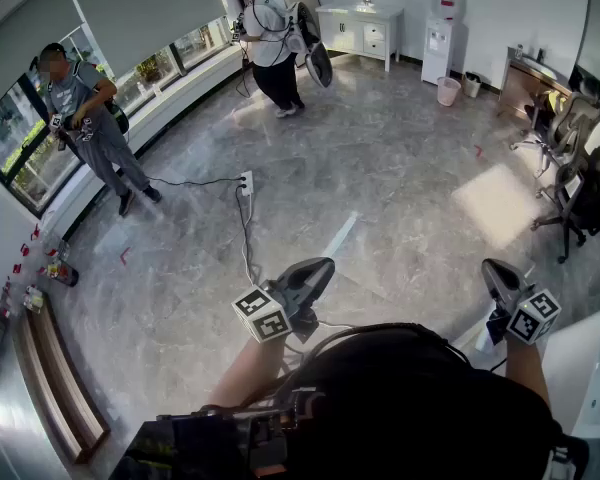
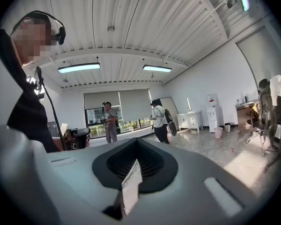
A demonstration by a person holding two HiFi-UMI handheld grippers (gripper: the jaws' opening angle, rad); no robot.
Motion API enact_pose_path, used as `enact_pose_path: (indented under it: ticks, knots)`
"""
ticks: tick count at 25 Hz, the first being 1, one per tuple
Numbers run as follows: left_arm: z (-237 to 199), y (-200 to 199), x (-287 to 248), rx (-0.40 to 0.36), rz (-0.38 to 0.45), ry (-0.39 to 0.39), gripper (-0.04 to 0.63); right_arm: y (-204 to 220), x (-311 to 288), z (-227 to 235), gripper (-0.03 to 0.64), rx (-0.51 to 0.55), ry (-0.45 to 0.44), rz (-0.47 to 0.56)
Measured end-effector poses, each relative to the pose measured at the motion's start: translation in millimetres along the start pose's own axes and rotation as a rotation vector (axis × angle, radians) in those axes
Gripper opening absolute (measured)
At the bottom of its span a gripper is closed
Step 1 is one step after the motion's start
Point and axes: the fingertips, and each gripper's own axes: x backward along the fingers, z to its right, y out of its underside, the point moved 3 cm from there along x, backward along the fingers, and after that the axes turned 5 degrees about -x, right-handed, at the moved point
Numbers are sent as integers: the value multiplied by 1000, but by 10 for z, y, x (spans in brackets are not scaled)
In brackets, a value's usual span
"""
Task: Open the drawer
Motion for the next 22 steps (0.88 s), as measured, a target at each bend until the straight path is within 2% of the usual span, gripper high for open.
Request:
enact_pose_path:
  ticks: [13, 22]
  knots:
    - [-244, -70, 245, 18, 4, 4, 2, 81, -309, -199, 0, -8, -3, -15]
    - [-626, -153, 607, 48, 5, 4, 2, 165, -764, -425, 2, -77, 10, -22]
